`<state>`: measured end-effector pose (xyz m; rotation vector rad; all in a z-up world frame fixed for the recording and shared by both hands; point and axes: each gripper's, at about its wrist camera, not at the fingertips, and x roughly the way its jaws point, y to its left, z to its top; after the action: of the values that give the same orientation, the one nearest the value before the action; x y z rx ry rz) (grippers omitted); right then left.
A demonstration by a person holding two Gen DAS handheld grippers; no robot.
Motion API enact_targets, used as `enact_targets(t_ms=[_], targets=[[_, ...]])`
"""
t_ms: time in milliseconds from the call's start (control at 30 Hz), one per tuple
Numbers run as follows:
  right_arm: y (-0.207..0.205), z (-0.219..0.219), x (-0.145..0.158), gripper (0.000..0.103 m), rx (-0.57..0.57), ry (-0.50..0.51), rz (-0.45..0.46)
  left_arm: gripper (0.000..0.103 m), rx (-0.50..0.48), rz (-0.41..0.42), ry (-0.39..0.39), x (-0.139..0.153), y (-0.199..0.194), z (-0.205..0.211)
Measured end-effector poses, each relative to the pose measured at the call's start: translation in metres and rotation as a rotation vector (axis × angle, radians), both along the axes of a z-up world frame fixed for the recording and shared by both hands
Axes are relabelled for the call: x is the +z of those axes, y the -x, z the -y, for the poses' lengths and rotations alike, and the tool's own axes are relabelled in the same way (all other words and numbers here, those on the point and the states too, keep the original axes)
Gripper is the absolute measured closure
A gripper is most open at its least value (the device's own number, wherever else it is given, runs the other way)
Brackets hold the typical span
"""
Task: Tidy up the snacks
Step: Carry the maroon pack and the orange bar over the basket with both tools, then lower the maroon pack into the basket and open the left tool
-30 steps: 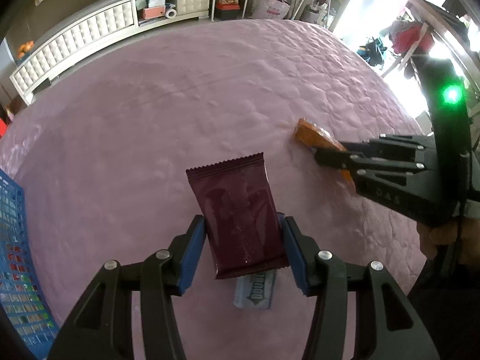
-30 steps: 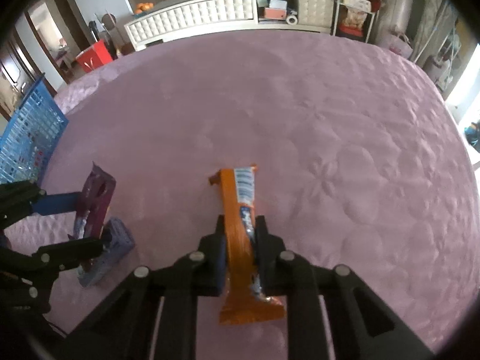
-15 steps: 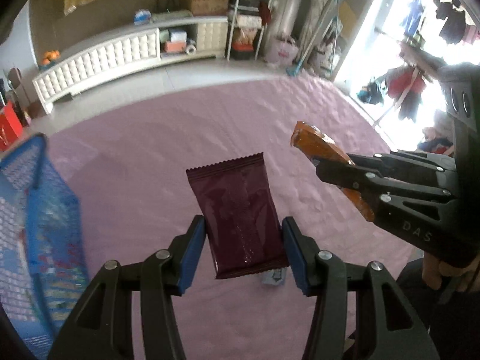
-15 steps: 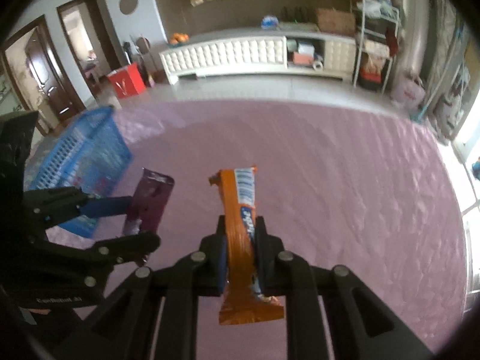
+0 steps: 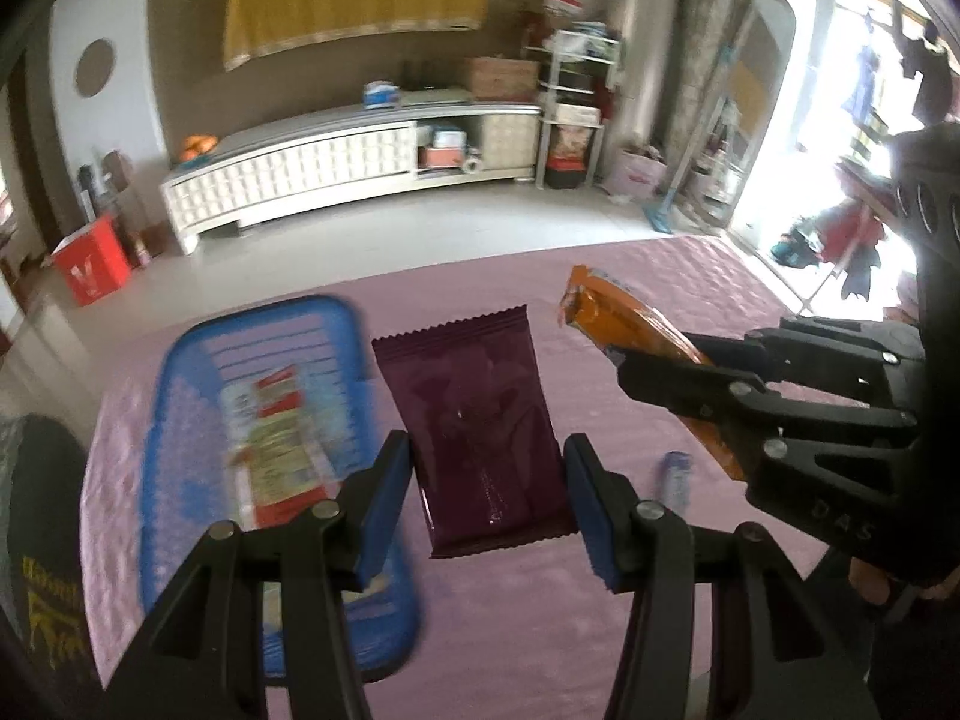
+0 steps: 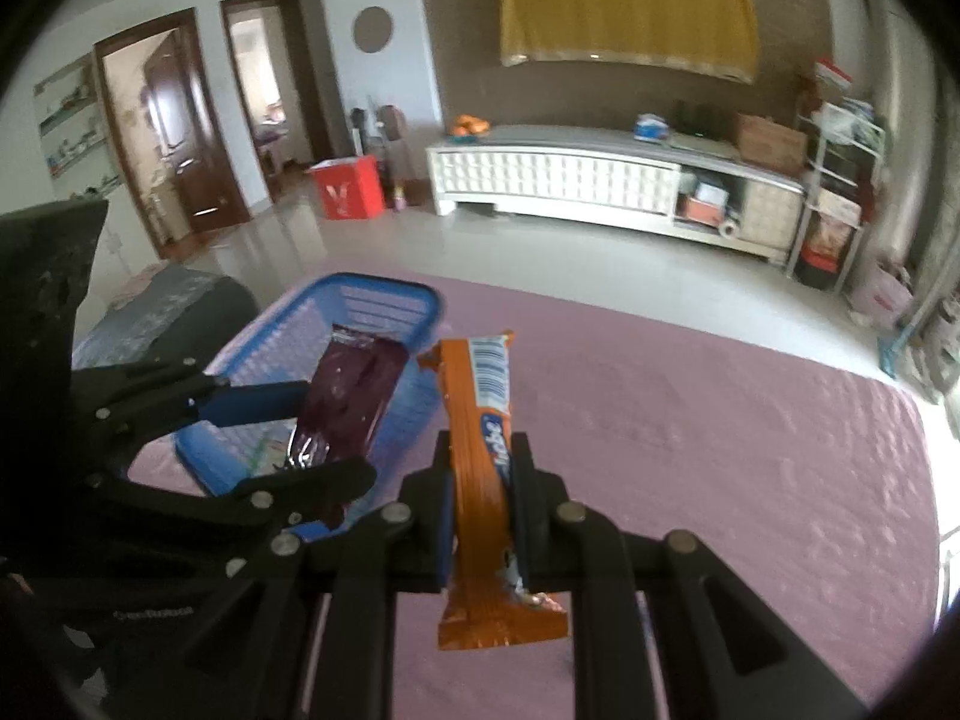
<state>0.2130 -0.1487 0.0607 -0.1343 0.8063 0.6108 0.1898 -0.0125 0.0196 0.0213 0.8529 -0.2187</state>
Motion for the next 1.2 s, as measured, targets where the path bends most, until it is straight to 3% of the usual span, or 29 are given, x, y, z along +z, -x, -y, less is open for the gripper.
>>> enact_targets(t_ms=[200, 433, 833, 900, 967, 1033, 1200], targets=[[-0.003, -0.047, -0.010, 0.084, 0.065, 0.007, -0.029, 0.054, 0.092, -0.018, 0.014, -0.007, 0.008, -0.057], [-0.003, -0.082, -0.024, 0.084, 0.101, 0.032, -0.059, 0.054, 0.159, -0.075, 0.053, -0.037, 0.009, -0.106], [0.005, -0.096, -0.032, 0.084, 0.104, 0.085, -0.074, 0.053, 0.172, -0.167, 0.049, -0.075, 0.006, -0.112], [0.006, -0.095, -0.030, 0.084, 0.105, 0.085, -0.070, 0.049, 0.180, -0.177, 0.073, -0.077, 0.005, -0.114], [0.009, -0.094, -0.027, 0.084, 0.105, 0.084, -0.065, 0.035, 0.194, -0.186, 0.098, -0.075, 0.007, -0.117], [0.009, -0.093, -0.024, 0.084, 0.103, 0.078, -0.060, 0.031, 0.208, -0.184, 0.089, -0.071, 0.011, -0.119], [0.012, -0.098, -0.019, 0.084, 0.111, 0.070, -0.049, 0.031, 0.226, -0.142, 0.083, -0.054, 0.023, -0.125]])
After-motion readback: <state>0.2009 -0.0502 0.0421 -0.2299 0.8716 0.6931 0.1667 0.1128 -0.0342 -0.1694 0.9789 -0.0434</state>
